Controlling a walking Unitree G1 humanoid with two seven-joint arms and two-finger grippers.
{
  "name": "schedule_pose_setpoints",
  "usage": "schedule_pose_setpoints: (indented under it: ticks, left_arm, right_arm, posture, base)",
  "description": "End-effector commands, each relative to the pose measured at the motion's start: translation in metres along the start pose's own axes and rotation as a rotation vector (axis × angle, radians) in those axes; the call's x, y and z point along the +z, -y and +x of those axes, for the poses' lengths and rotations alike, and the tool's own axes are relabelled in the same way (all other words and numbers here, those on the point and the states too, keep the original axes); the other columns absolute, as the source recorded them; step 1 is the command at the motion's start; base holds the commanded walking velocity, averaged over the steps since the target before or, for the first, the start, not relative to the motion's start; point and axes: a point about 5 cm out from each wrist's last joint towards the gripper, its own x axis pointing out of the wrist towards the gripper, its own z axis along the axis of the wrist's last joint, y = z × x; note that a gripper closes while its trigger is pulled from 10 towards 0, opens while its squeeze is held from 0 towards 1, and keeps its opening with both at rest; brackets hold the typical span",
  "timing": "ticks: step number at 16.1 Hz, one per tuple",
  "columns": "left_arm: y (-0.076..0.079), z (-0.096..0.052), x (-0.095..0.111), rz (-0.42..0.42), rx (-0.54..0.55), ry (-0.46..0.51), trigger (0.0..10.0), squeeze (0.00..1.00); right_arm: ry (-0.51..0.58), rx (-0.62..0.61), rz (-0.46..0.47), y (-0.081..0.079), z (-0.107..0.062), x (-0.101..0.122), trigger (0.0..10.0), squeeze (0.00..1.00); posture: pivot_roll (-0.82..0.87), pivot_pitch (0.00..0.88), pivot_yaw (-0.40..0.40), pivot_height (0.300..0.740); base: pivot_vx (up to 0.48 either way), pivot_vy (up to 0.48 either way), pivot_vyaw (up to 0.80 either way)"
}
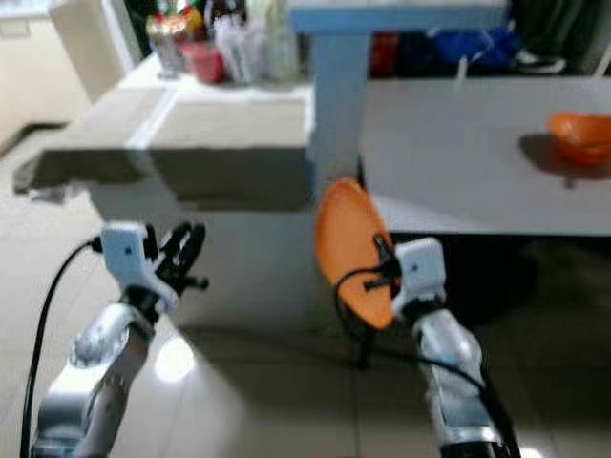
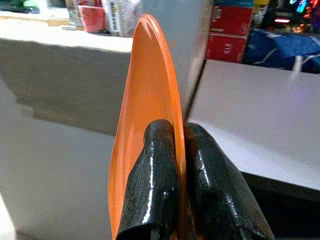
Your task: Setting the table
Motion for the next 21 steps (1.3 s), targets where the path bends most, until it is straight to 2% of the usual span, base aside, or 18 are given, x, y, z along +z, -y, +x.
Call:
schedule_pose_setpoints:
  ticks: [1, 8, 18, 20, 21]
  left_arm:
    - [-0.006, -0.002, 0.001, 0.020, 0.021, -0.002, 10.0, 0.00]
    - [-0.005, 0.001, 0.001, 0.036, 0.014, -0.004, 10.0, 0.00]
    - [-0.002, 0.001, 0.000, 0.046, 0.002, -0.013, 10.0, 0.00]
    - [-0.002, 0.001, 0.000, 0.046, -0.002, -0.013, 10.0, 0.00]
    - [-0.002, 0.001, -0.001, 0.046, -0.005, -0.015, 10.0, 0.00]
  right_arm:
    - [0.077, 0.024, -0.003, -0.007, 0.006, 0.014, 0.0, 0.00]
    - [0.080, 0.038, 0.000, -0.009, 0.006, 0.013, 0.0, 0.00]
    - [0.085, 0.054, -0.003, -0.011, 0.002, 0.013, 0.0, 0.00]
    - [0.143, 0.128, -0.001, -0.015, 0.002, 0.028, 0.0, 0.00]
    - [0.199, 0.292, 0.015, -0.027, 0.002, 0.048, 0.0, 0.00]
  posture:
    - [-0.22, 0.000, 0.096, 0.740]
    - [-0.22, 0.000, 0.102, 0.740]
    - [-0.23, 0.000, 0.106, 0.740]
    - [-0.23, 0.000, 0.113, 0.740]
    - [-0.23, 0.000, 0.113, 0.740]
  base:
    - [0.000, -0.461, 0.00]
    - [0.000, -0.450, 0.00]
    - [0.254, -0.404, 0.00]
    - [0.253, -0.405, 0.00]
    - [0.255, -0.405, 0.00]
